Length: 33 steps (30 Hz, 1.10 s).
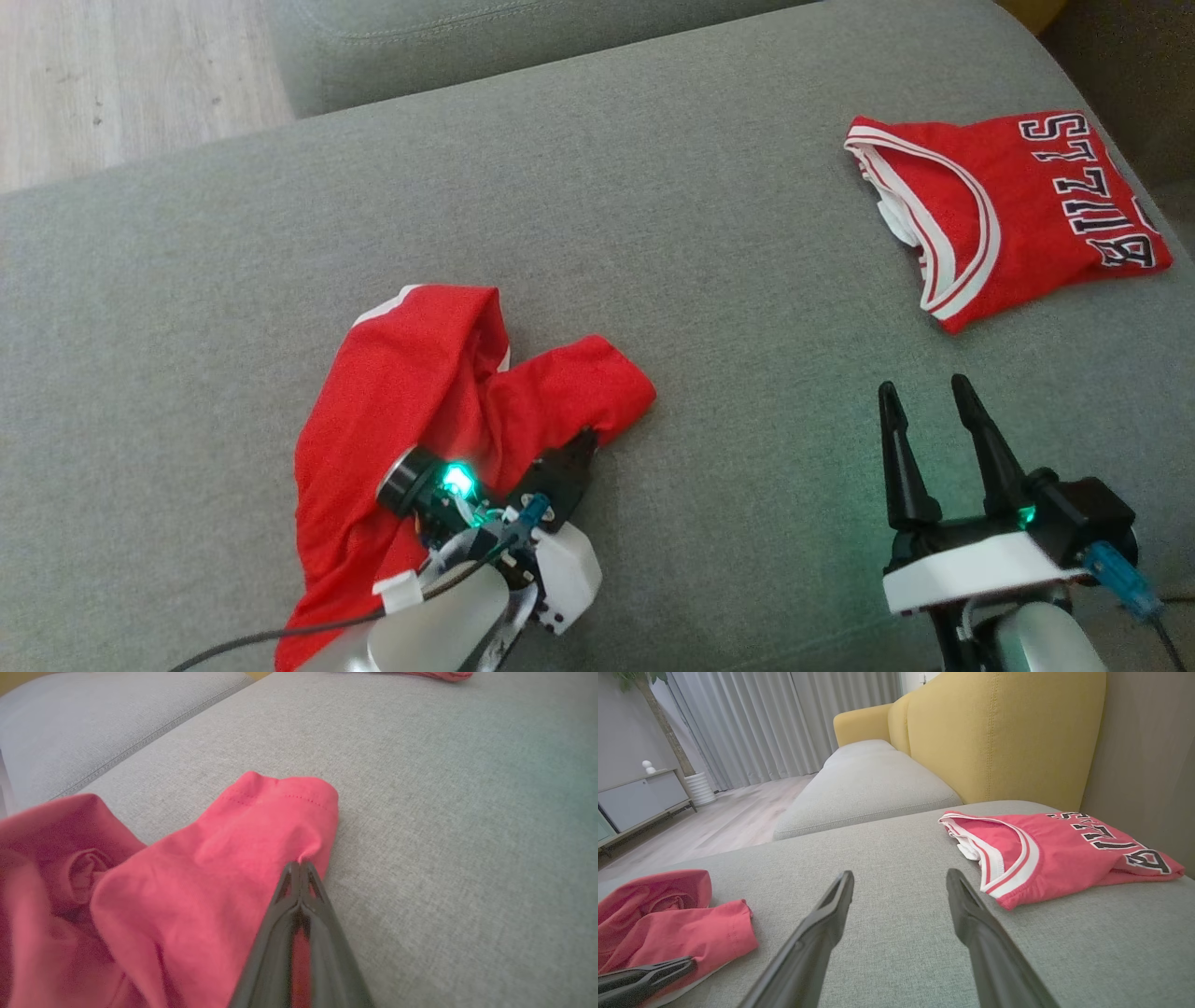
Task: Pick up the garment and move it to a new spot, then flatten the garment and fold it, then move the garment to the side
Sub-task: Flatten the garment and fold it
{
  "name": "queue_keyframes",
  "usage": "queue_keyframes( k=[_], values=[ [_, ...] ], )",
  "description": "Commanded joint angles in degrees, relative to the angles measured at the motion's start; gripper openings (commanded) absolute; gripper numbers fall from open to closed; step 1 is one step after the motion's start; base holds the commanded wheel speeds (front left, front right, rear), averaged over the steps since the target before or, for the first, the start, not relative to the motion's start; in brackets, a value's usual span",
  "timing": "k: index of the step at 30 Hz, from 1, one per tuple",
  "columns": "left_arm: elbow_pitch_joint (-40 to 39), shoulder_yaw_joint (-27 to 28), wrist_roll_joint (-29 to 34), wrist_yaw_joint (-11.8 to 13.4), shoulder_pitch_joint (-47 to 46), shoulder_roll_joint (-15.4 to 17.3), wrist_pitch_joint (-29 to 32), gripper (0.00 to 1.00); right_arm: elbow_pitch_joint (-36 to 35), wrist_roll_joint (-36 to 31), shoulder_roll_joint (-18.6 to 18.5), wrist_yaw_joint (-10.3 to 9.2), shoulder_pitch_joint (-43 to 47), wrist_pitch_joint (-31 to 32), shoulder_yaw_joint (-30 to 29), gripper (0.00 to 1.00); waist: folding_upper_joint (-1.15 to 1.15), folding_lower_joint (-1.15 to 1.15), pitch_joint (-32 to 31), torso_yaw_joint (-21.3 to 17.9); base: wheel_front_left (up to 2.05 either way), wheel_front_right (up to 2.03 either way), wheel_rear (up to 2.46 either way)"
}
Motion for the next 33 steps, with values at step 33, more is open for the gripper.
queue_keyframes(
  k=[33],
  values=[
    [-16.81,10.86,-19.9,-6.68,-1.18,0.73,5.47,0.0,-0.86,0.83,-0.34,0.39,-2.87,-0.61,1.7,1.0,0.0,0.0,1.68,-2.03,0.0,0.0,0.0]
  ],
)
